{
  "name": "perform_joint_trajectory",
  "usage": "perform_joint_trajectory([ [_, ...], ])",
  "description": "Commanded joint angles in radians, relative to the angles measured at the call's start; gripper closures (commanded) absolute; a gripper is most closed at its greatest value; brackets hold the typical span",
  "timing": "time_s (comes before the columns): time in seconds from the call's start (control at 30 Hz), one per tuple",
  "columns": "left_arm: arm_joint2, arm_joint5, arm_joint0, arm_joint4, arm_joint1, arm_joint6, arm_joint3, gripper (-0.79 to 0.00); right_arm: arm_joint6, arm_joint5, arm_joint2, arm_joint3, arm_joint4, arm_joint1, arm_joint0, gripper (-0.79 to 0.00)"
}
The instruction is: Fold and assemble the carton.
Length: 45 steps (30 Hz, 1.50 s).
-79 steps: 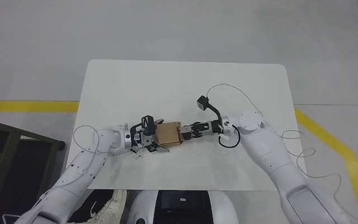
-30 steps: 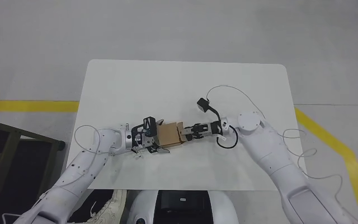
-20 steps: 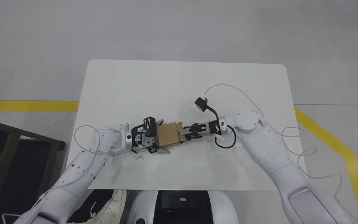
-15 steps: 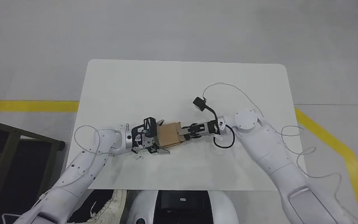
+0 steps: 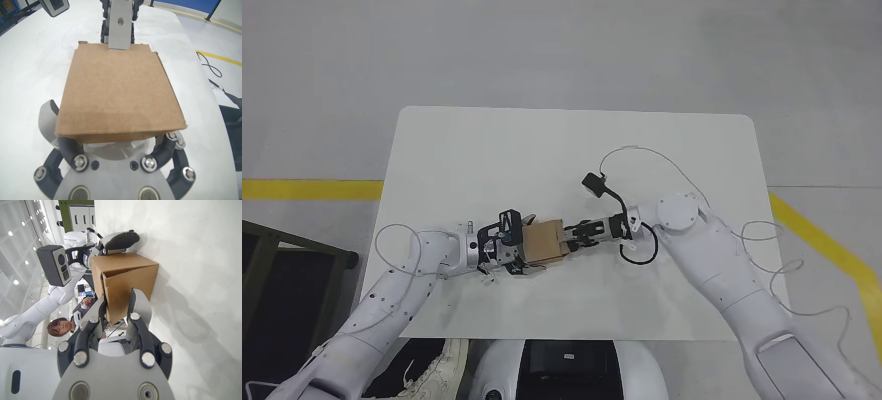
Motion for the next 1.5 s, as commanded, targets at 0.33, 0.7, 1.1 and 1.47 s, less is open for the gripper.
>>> perform_joint_trajectory([
  [0.33,-0.005,0.0,0.001,-0.007,0.002,0.0,0.003,-0.785,0.0,0.016,0.054,-0.056,-0.026,0.028,-0.036,-0.317],
  [0.7,-0.011,0.0,0.002,-0.009,0.004,-0.001,0.004,-0.785,-0.016,0.015,0.099,-0.096,-0.038,0.049,-0.063,-0.132],
  [1.1,-0.005,-0.002,-0.002,-0.013,0.003,-0.005,-0.002,-0.785,-0.019,0.028,0.075,-0.099,-0.053,0.047,-0.063,0.0],
  [1.47,-0.002,-0.001,-0.005,-0.013,0.002,-0.005,-0.009,-0.785,-0.023,0.026,0.036,-0.093,-0.045,0.033,-0.043,0.0],
])
